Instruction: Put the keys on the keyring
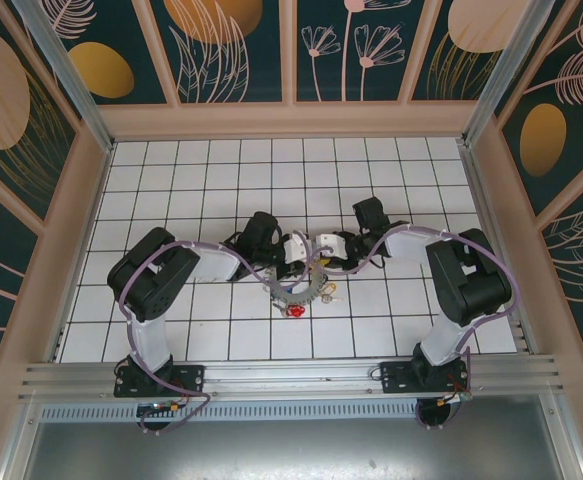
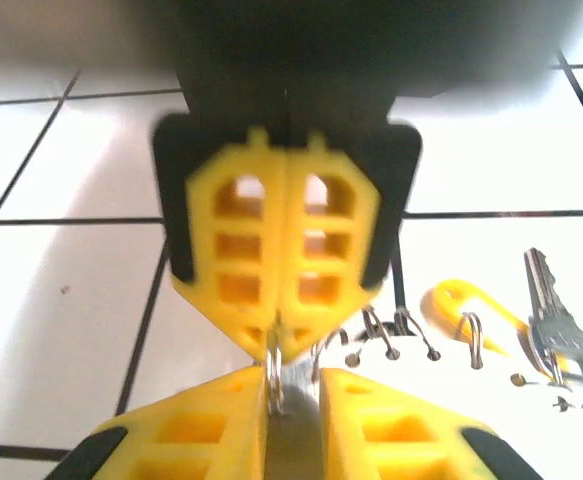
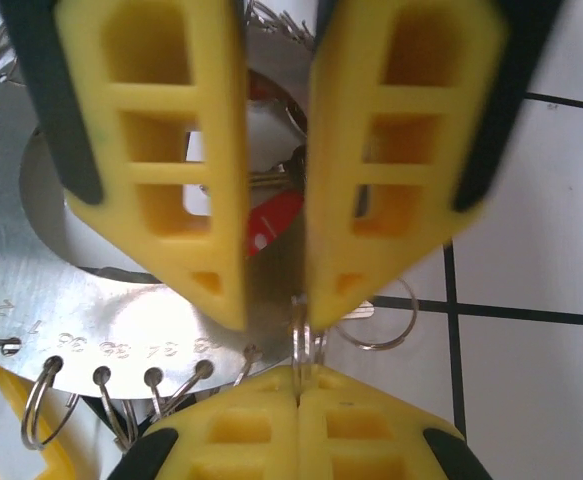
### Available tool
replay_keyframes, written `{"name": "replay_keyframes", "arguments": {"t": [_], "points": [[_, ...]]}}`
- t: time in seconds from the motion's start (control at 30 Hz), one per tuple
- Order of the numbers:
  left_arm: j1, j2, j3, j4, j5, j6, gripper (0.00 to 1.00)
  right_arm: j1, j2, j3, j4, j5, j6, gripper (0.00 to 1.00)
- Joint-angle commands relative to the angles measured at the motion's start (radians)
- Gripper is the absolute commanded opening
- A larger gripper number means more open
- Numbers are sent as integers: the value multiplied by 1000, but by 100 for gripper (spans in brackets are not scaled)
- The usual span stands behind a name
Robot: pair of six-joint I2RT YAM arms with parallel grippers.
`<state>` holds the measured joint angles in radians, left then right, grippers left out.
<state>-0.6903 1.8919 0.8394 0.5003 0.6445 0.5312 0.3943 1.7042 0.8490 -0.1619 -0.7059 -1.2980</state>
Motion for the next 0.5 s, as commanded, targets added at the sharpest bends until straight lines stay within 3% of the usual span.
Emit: {"name": "replay_keyframes", "arguments": {"t": [0.0, 0.23, 0.47], "points": [[-4, 9, -57, 77, 17, -9, 23, -20, -38, -11, 30, -84, 14, 0], [2, 33, -90, 242, 47, -85, 24, -38, -31, 14, -9, -110, 4, 0], [2, 38, -51, 229, 61, -87, 25, -30, -22, 24, -5, -112, 8, 0]]}}
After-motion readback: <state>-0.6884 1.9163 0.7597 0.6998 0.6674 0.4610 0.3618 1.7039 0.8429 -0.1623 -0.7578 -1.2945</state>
